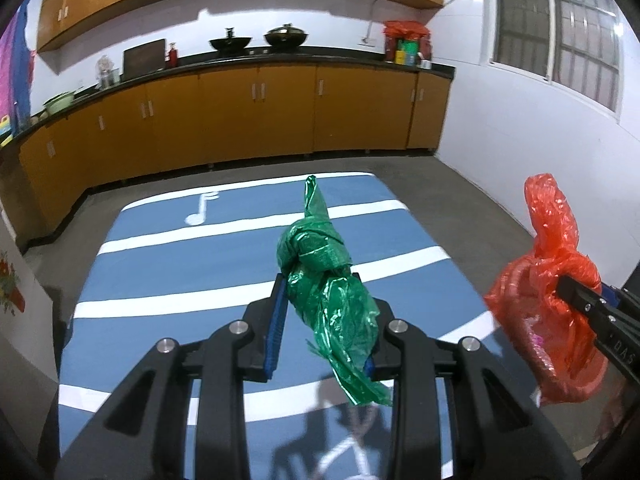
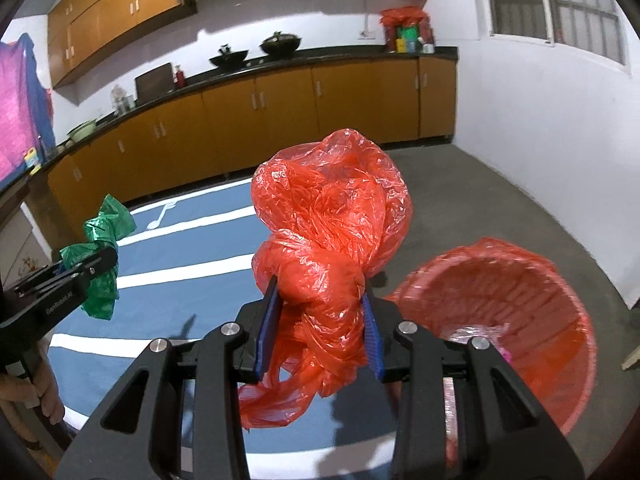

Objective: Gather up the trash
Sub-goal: 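Carry the green and red bags over the basket with both grippers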

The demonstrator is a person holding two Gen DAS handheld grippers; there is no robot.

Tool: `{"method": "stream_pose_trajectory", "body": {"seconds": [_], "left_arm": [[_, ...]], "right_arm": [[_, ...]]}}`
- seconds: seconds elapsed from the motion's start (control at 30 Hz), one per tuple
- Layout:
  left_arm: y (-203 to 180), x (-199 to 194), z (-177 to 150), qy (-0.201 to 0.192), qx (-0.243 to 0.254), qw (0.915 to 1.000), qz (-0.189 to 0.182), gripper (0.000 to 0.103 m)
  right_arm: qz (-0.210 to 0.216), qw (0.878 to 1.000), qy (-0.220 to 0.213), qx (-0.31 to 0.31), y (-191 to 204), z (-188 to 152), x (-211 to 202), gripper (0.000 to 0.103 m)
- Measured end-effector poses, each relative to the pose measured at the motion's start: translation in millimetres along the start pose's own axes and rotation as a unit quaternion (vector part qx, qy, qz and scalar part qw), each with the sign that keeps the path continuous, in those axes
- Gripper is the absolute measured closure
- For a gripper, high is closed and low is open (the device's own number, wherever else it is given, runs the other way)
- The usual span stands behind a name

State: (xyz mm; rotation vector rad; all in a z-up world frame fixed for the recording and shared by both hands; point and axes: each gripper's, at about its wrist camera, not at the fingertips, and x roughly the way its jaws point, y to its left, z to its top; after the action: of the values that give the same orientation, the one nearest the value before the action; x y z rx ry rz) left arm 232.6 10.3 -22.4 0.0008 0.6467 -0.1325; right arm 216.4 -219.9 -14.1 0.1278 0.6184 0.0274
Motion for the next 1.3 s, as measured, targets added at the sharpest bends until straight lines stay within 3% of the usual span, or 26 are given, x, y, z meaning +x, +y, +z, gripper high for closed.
{"method": "stream_pose_trajectory", "body": {"seconds": [0.7,1.3], "left_arm": [[-119,2,0,0.000,0.055,0.9906,-0.126,0.072],[-186,16,-8,0.024,0.088,0.9777,-0.189,0.072]], "right_arm": [[-0.069,0.994,-0.020,0.082,-90,-24,-48,0.065],[-0.096,0.987,-0.018,0.127,-132,-40,-57,0.065]]}}
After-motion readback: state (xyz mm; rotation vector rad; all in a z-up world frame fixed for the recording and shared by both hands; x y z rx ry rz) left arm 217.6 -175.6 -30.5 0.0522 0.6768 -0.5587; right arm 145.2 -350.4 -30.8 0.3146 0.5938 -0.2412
